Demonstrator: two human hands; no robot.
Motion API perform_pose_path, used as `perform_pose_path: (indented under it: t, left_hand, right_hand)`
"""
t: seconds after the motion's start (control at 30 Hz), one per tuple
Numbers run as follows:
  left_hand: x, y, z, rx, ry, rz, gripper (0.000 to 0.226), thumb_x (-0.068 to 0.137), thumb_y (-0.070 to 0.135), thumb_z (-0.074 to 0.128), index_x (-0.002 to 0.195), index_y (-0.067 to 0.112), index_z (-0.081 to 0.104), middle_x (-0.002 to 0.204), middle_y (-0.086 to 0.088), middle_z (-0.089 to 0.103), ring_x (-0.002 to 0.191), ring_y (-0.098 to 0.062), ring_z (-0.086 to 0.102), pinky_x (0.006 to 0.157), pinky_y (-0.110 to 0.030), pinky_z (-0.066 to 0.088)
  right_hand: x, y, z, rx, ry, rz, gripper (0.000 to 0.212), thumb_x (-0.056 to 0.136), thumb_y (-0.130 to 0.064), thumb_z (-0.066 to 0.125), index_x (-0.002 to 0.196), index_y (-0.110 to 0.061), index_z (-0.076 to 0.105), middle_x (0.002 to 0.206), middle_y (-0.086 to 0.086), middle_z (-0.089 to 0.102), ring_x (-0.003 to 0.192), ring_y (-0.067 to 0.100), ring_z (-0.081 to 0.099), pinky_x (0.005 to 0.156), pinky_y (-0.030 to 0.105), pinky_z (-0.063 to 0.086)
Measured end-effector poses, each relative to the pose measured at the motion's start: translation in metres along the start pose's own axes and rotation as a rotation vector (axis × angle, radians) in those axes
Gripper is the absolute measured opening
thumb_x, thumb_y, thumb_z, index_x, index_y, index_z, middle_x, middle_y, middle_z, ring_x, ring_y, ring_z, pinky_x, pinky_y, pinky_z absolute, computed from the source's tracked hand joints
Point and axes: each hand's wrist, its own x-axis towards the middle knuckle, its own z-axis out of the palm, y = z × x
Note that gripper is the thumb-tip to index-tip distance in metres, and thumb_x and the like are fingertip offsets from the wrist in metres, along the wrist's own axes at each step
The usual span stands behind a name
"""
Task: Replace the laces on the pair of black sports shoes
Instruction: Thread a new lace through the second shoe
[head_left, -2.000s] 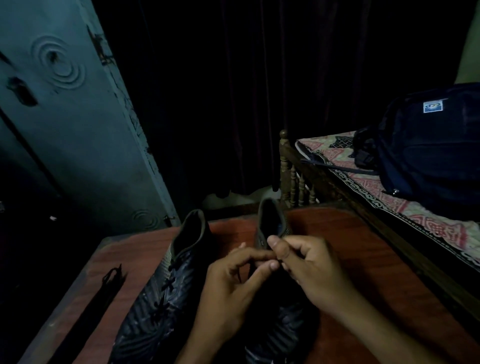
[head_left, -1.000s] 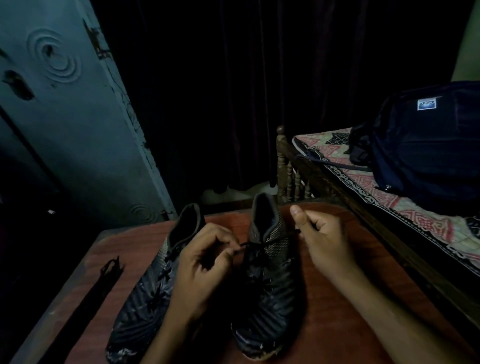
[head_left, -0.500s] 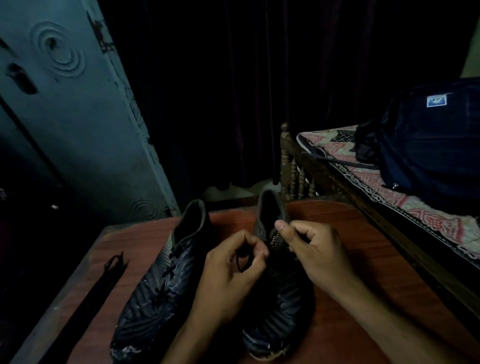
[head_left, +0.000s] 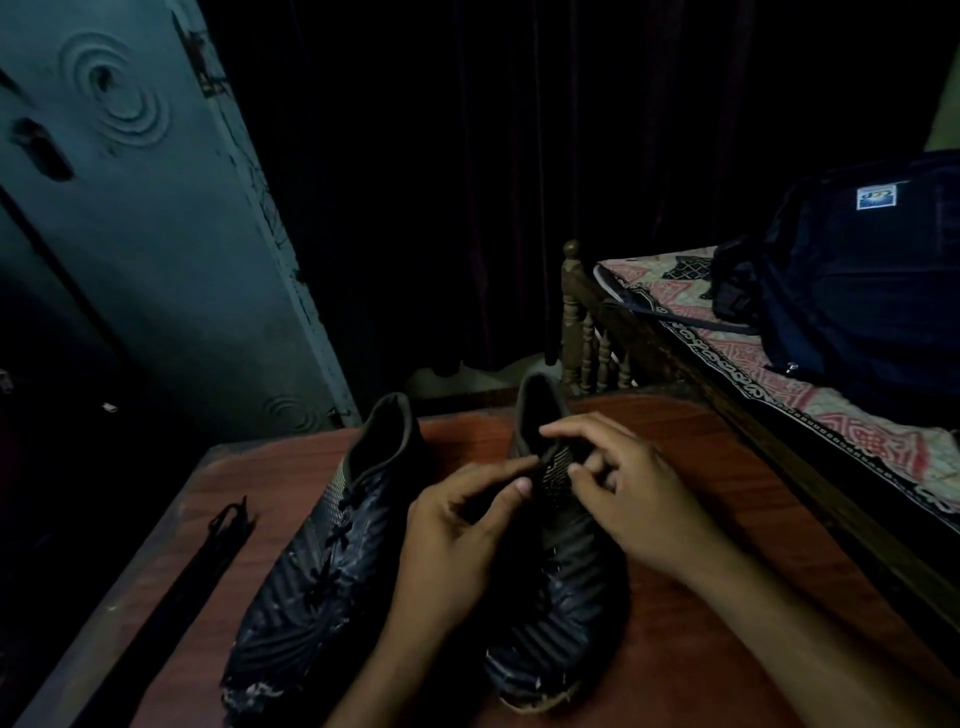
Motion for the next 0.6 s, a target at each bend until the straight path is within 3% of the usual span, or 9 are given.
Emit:
perform_pose_path:
  t: [0.07, 0.2, 0.37, 0.47, 0.6]
  left_hand:
    - [0.0007, -0.0023, 0.0014, 0.010, 0.000, -0.008, 0.023, 0.098, 0.009, 0.066, 0.108, 0.025, 0.080, 0.104, 0.011, 0.078, 0.102, -0.007, 0.072, 0.089, -0.025, 0.055]
    - [0.0013, -0.0021, 0.0020, 0.031, -0.040, 0.007, 0.026, 0.103, 0.010, 0.058, 0.112, 0.026, 0.077, 0.103, 0.011, 0.071, 0.105, -0.009, 0.067, 0.088, -0.019, 0.048]
    - [-0.0011, -0.0040, 0.0018, 0.041, -0.037, -0.010, 0.033, 0.103, 0.021, 0.049, 0.127, 0.031, 0.071, 0.093, 0.014, 0.053, 0.093, -0.005, 0.058, 0.082, -0.011, 0.041]
    - [0.0002, -0.0060, 0.0021, 0.060, -0.058, -0.007, 0.038, 0.100, 0.023, 0.048, 0.129, 0.032, 0.069, 0.090, 0.017, 0.050, 0.089, -0.004, 0.055, 0.080, -0.012, 0.039]
    - [-0.0003, -0.0070, 0.0005, 0.106, -0.080, 0.023, 0.035, 0.101, 0.033, 0.048, 0.130, 0.037, 0.068, 0.090, 0.013, 0.050, 0.087, -0.006, 0.056, 0.078, -0.018, 0.042]
  right_hand:
    - [0.0006, 0.0015, 0.0005, -0.018, -0.083, -0.004, 0.040, 0.089, 0.001, 0.064, 0.115, -0.028, 0.068, 0.112, -0.019, 0.056, 0.069, 0.014, 0.055, 0.061, 0.011, 0.038]
    - [0.0007, -0.0031, -0.0042, -0.027, -0.096, -0.019, 0.033, 0.086, -0.002, 0.071, 0.108, -0.027, 0.066, 0.107, -0.015, 0.051, 0.067, 0.015, 0.053, 0.060, 0.011, 0.039]
    - [0.0001, -0.0054, -0.0060, 0.041, -0.133, -0.012, 0.027, 0.086, -0.001, 0.072, 0.098, -0.025, 0.067, 0.103, -0.014, 0.051, 0.069, 0.015, 0.054, 0.060, 0.014, 0.040]
    - [-0.0012, -0.0071, -0.0078, 0.083, -0.167, 0.004, 0.023, 0.088, -0.002, 0.071, 0.095, -0.024, 0.065, 0.106, -0.011, 0.052, 0.070, 0.009, 0.055, 0.058, 0.020, 0.044]
    - [-0.0018, -0.0056, -0.0066, 0.105, -0.201, -0.021, 0.023, 0.089, -0.006, 0.069, 0.095, -0.027, 0.063, 0.108, -0.011, 0.052, 0.087, 0.019, 0.061, 0.069, 0.045, 0.055]
